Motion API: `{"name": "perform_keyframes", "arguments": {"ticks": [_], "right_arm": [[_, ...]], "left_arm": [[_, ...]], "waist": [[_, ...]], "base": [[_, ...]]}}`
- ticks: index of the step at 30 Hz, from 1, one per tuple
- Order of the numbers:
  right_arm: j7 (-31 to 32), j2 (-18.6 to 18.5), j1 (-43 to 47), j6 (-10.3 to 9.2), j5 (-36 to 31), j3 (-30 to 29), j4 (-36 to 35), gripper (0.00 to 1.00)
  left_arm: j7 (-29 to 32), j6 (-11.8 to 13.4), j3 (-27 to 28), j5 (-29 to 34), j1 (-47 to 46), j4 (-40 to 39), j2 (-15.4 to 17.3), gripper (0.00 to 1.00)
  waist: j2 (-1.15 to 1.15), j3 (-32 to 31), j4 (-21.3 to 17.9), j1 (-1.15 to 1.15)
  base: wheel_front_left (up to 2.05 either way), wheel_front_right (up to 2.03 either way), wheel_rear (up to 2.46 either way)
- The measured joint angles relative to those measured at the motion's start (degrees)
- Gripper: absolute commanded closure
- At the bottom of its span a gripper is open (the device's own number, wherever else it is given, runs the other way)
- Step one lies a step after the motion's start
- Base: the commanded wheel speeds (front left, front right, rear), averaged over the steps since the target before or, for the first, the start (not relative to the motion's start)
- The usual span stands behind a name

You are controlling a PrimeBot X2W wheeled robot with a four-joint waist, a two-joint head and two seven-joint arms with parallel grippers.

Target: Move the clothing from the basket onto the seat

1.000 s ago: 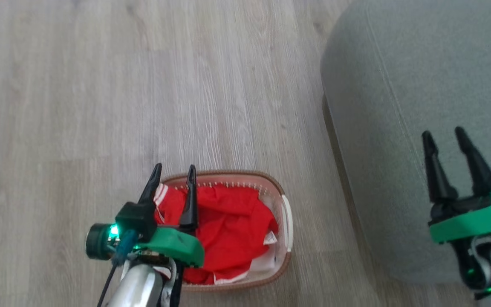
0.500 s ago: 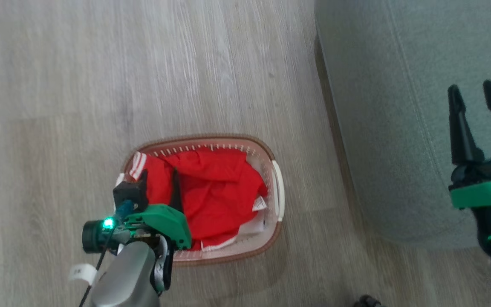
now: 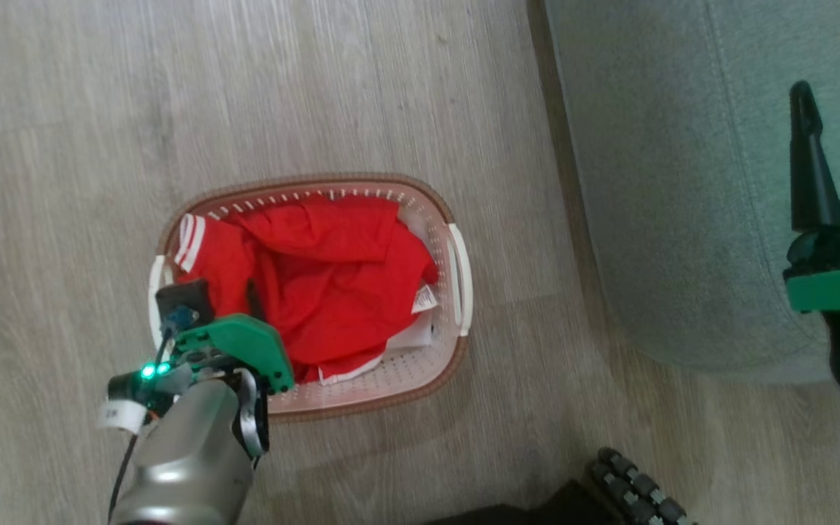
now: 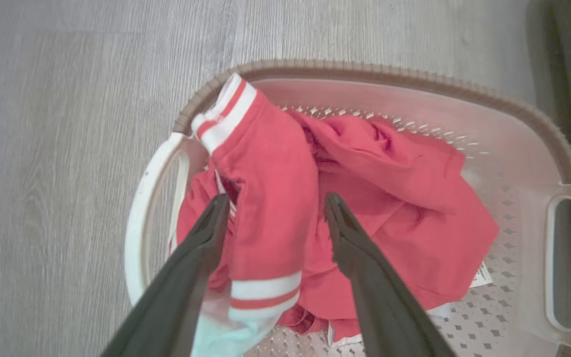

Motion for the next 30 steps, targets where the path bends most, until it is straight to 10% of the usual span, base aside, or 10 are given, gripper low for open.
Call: {"name": "perform_keyframes", "arguments": {"ticks": [19, 20, 24, 30], "right_arm": [[-0.2, -1.2, -5.6, 0.00, 1.8, 0.8, -1.2, 0.00], [-0.2, -1.2, -5.8, 0.00, 1.8, 0.8, -1.2, 0.00], [-0.2, -1.2, -6.2, 0.00, 1.9, 0.8, -1.2, 0.00], [-0.2, -1.2, -6.8, 0.00, 1.9, 1.2, -0.9, 0.00]], "left_arm": [[3.1, 0.1, -12.2, -10.6, -12.2, 10.8, 0.0, 0.00], [3.2, 0.4, -12.9, -11.1, -12.7, 10.7, 0.0, 0.06], [3.7, 1.2, -15.0, -13.2, -14.0, 10.8, 0.0, 0.94], [4.6, 1.7, -18.5, -16.2, -14.5, 10.6, 0.1, 1.00]], "waist": [[0.00, 10.9, -2.3, 0.00], [0.00, 11.5, -2.5, 0.00], [0.00, 13.2, -2.8, 0.01], [0.00, 12.9, -2.8, 0.00]], "base": [[0.00, 0.00, 0.00], [0.00, 0.00, 0.00], [0.00, 0.00, 0.00], [0.00, 0.00, 0.00]]}}
